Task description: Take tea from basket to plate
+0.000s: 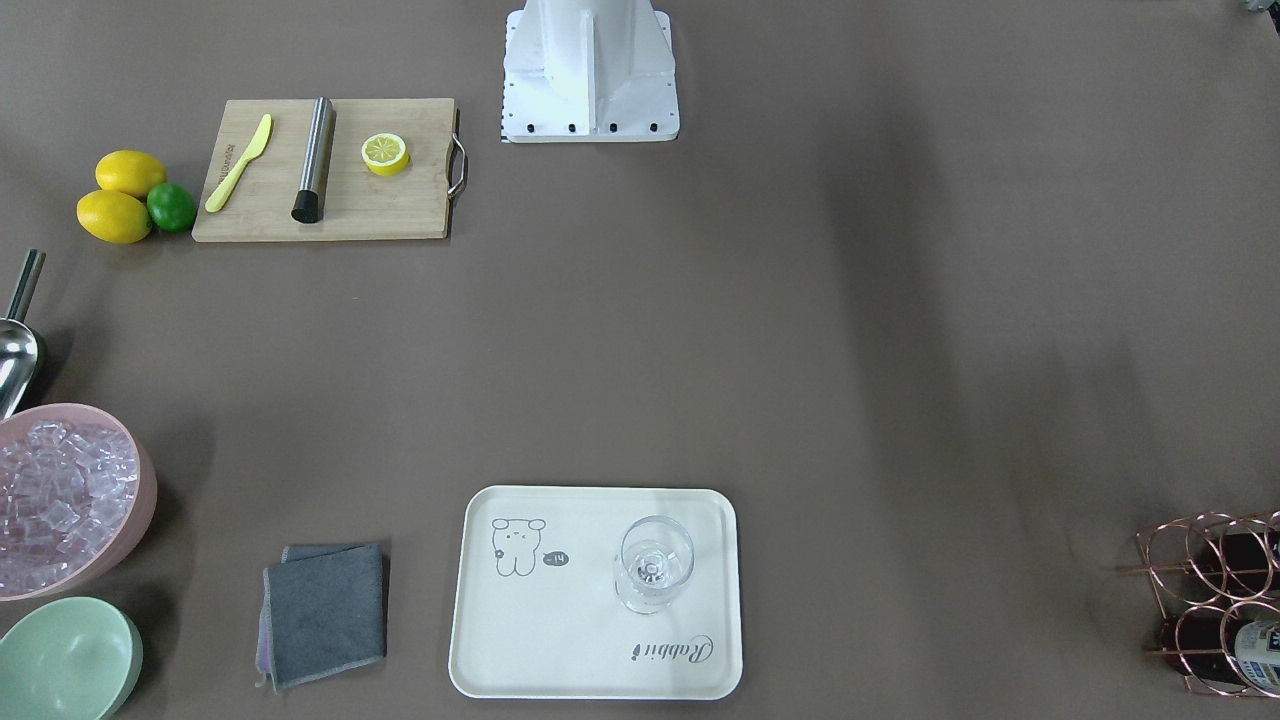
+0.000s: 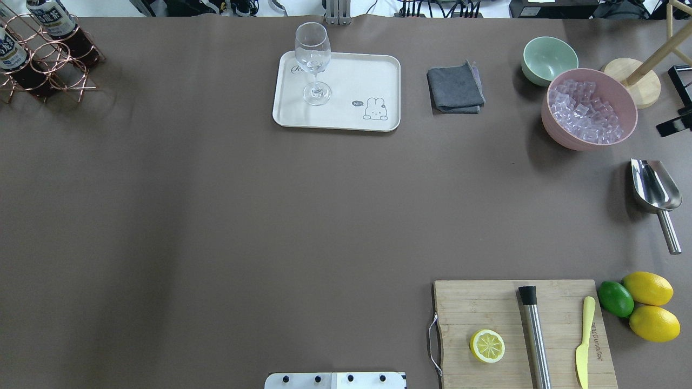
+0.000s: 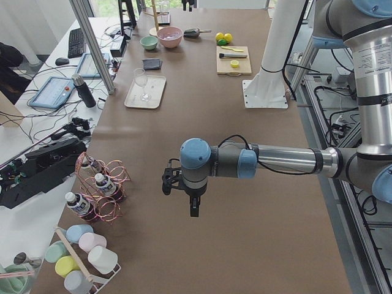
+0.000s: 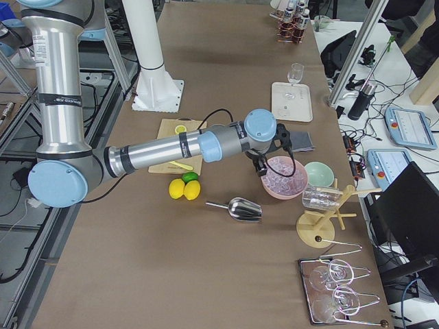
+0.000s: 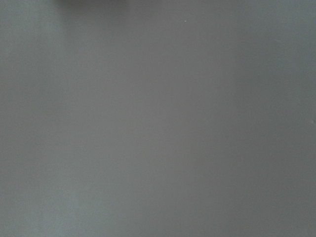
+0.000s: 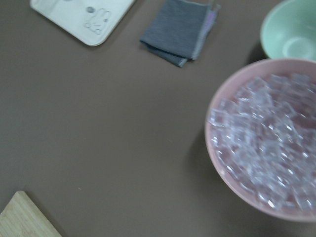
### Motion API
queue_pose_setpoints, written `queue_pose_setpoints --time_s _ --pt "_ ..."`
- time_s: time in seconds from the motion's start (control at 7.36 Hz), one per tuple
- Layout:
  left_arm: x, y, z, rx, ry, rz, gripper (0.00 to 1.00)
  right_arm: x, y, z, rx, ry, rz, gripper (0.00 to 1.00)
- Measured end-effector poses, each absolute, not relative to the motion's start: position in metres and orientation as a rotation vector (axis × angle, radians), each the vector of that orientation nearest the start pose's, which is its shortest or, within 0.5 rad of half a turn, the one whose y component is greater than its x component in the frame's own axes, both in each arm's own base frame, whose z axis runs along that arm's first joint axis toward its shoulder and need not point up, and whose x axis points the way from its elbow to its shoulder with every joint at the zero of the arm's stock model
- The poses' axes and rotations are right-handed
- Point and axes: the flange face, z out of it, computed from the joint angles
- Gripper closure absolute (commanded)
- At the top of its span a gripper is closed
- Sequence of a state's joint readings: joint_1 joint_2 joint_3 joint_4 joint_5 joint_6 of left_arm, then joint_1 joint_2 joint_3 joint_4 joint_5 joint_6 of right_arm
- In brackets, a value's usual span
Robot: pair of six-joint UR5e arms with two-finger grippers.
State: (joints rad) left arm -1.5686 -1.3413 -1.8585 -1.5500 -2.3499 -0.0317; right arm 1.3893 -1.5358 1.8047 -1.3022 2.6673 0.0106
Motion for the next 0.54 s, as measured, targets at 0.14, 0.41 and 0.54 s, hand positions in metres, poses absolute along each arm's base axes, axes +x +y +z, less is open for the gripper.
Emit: queue_pose_setpoints --time_s 0.14,0.41,0.54 --pt "-0.062 -0.417 0.616 0.011 0.783 -0.072 0.02 -0.087 -0.507 0.450 0.504 -1.136 -0.608 0.00" --pt "-0.062 -0.446 0.598 -0.027 0.790 -0.244 0.02 -0.152 -0.527 0.396 0.688 -1.172 -0.830 0.00" --pt "-0.062 -0.455 0.588 -0.062 0.797 -0.365 0.02 -0.178 -0.535 0.362 0.749 -1.184 -0.900 0.00"
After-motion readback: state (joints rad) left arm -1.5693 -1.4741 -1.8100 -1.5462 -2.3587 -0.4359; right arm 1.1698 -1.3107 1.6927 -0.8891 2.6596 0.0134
